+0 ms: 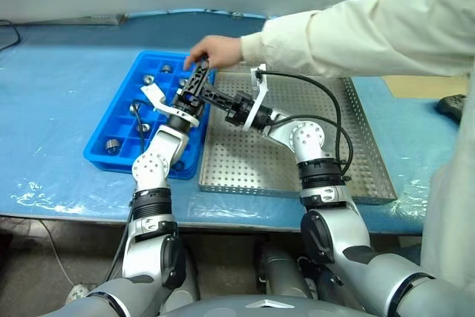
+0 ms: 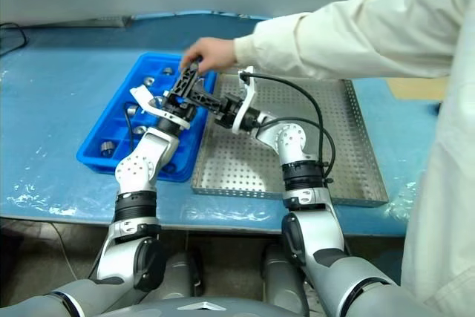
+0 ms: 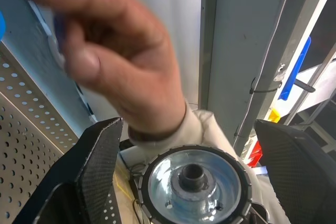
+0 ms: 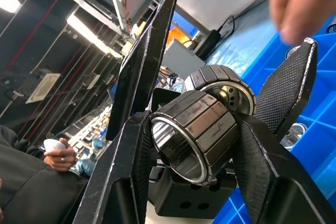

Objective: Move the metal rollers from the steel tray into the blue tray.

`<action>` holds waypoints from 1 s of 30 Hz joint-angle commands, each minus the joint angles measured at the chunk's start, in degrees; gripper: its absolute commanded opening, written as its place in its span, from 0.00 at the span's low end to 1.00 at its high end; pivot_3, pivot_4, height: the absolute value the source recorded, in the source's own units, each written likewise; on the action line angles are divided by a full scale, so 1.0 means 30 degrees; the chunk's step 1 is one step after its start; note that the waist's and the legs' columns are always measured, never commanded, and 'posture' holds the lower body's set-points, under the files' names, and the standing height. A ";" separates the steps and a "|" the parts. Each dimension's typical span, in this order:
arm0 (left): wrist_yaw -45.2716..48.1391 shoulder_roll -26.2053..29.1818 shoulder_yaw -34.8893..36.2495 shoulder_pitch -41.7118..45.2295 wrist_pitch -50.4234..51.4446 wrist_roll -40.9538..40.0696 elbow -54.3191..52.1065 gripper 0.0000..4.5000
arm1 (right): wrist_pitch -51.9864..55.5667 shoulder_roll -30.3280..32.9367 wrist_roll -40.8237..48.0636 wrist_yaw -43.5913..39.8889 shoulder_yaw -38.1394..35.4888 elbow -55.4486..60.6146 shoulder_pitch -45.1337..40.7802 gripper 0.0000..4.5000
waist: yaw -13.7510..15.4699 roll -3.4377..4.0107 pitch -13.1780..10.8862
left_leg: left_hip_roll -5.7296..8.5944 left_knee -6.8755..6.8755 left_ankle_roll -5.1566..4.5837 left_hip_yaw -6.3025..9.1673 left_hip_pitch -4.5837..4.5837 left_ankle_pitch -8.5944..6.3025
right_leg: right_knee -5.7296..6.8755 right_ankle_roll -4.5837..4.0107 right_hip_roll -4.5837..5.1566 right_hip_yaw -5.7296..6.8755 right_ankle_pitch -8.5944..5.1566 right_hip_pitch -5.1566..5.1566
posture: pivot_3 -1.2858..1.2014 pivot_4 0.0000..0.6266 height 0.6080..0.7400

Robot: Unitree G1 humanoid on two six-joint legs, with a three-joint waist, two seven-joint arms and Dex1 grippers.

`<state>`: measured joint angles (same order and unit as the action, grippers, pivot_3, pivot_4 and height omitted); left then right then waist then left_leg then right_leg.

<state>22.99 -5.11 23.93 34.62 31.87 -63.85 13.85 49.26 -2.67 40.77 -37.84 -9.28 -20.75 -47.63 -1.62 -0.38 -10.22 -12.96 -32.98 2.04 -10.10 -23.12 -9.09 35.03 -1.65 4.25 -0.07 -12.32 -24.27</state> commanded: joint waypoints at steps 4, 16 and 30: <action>-0.0014 -0.0026 0.0027 0.0029 -0.0977 0.0596 0.0476 0.71 | -0.0221 -0.0328 0.0631 -0.0394 0.0205 0.1251 -0.0446 0.47 | 0.0003 0.0000 0.0000 | 0.0000 0.0000 0.0000 0.0000 0.0000 0.0000 | 0.0000 0.0001 0.0000 -0.0001 0.0000 0.0000 | 0.36 0.24 1.00; -0.0472 -0.0166 0.0250 0.0285 -0.1543 0.0393 0.0943 0.38 | -0.0333 -0.0396 0.0826 -0.0243 -0.0191 0.1080 -0.0635 0.47 | 0.0005 -0.0002 0.0000 | 0.0001 -0.0003 -0.0011 0.0005 0.0006 0.0005 | 0.0009 0.0004 -0.0001 -0.0001 0.0003 0.0005 | 0.36 0.24 1.00; -0.1231 -0.0116 0.3171 0.1696 -0.4812 -0.1424 0.1591 0.38 | 0.1392 -0.0222 0.2440 -0.1899 0.0211 0.2844 0.0178 0.47 | -0.0068 -0.0003 0.0000 | 0.0000 -0.0002 -0.0027 0.0011 0.0026 -0.0001 | 0.0024 0.0018 -0.0011 -0.0013 0.0011 0.0005 | 0.37 0.24 1.00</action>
<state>19.02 -6.17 31.86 38.22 19.32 -66.83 18.95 52.72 -3.16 45.57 -41.96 -9.20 -15.38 -46.95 -1.83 -0.39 -10.22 -12.97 -32.98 1.91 -10.06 -23.04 -9.06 35.10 -1.60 4.22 -0.09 -12.29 -24.25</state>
